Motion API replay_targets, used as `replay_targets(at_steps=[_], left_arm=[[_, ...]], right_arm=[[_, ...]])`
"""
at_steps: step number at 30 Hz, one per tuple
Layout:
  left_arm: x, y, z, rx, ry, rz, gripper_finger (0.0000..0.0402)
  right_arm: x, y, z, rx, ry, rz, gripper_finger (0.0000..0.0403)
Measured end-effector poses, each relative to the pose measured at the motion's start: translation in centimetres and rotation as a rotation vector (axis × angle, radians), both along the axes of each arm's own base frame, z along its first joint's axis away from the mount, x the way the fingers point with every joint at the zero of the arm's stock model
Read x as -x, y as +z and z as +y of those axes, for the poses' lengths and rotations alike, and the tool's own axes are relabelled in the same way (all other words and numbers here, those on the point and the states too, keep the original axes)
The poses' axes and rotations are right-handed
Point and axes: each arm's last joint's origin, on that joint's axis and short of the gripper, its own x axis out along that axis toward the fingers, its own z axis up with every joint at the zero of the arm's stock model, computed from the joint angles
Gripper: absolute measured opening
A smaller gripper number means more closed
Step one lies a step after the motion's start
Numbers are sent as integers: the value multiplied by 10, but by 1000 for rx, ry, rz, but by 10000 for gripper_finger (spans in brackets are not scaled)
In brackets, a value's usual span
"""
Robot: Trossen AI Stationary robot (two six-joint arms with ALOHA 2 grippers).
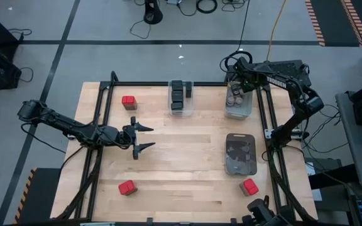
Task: Sort spices by type
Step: Put the transparent seasoning bottle into the gray bin, then put the bottom left red seasoning can into the black transparent bin
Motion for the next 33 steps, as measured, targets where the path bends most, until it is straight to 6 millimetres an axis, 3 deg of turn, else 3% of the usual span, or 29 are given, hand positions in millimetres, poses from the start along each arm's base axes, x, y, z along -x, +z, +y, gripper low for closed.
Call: replay_targets(at_steps=[9,22,26,33], left_arm=[[0,0,0,-1,0,0,301],[0,-1,0,-3,0,9,301],[0,-1,0,-2,0,8,301],[0,-1,0,-3,0,8,301]], right_arm=[[-5,-19,-10,-7,-1,43,0],[-6,-21,-6,-73,52,17,0],[-3,-12,-3,-12,41,91,0],[-6,28,18,95,112,-21,0]])
